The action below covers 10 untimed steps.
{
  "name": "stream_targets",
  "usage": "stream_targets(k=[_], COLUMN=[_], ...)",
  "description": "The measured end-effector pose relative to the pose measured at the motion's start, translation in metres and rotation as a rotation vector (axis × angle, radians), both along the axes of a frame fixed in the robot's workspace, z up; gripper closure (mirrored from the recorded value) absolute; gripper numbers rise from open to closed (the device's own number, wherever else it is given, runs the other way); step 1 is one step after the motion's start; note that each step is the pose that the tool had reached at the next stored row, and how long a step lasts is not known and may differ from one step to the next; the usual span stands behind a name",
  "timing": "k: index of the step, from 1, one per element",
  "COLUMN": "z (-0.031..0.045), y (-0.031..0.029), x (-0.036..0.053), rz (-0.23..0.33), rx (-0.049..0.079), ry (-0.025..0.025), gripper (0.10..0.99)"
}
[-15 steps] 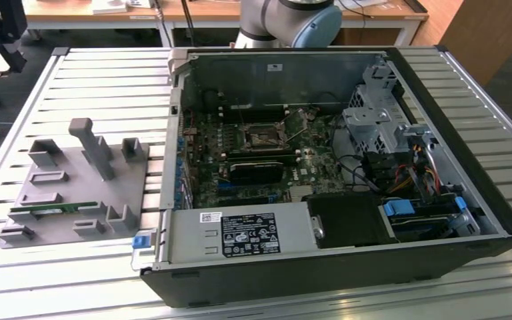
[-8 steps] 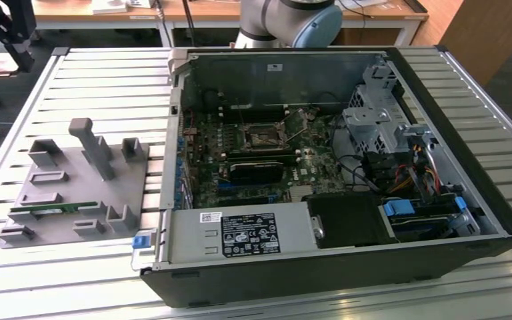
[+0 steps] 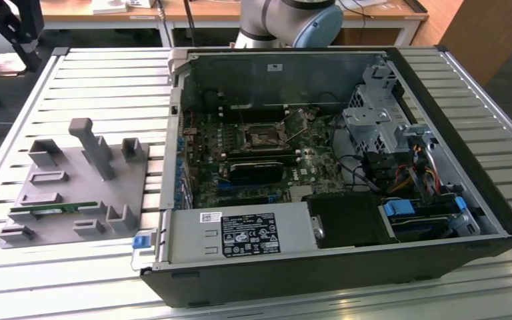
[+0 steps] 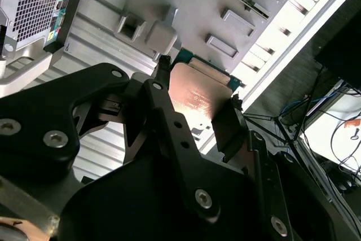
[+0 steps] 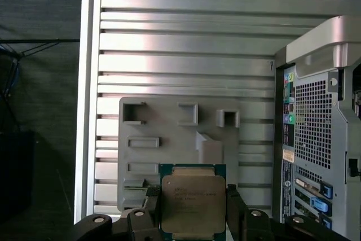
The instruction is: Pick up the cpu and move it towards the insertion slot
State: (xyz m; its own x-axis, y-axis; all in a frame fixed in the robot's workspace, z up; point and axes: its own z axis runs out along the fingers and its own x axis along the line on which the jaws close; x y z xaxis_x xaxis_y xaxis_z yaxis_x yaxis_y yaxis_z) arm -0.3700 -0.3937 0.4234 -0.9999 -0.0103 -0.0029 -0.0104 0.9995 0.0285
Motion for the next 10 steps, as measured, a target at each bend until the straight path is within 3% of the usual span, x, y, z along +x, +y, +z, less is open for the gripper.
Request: stream_targets(k=[10], z=[0.0], y=[0.0], x=[0.0089], rz=[0.0], rx=[0.0], ry=[0.0], gripper=[0.541])
